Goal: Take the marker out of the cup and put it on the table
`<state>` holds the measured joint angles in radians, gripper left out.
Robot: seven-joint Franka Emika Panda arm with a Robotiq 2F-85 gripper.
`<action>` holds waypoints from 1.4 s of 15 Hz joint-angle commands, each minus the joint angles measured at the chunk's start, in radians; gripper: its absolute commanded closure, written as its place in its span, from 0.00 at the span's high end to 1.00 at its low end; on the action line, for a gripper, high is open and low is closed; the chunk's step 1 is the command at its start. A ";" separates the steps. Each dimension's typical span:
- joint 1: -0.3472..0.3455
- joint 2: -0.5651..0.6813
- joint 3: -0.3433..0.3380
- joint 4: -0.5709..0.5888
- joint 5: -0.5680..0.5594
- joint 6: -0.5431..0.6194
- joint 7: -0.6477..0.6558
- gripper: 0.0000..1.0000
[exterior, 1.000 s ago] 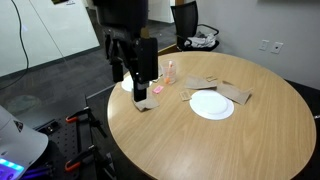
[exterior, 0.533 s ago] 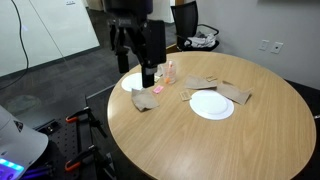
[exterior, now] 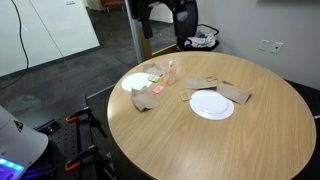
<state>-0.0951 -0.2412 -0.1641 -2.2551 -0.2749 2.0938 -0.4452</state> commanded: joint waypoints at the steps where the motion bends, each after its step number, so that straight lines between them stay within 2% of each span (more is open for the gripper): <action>1: 0.022 0.057 0.021 0.058 0.024 0.113 0.022 1.00; 5: 0.042 0.116 0.048 0.085 0.047 0.261 0.037 1.00; 12: 0.068 0.236 0.111 0.162 0.037 0.418 0.101 1.00; 21: 0.110 0.350 0.174 0.259 0.028 0.426 0.200 1.00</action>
<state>0.0006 0.0797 -0.0038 -2.0282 -0.2415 2.5164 -0.2931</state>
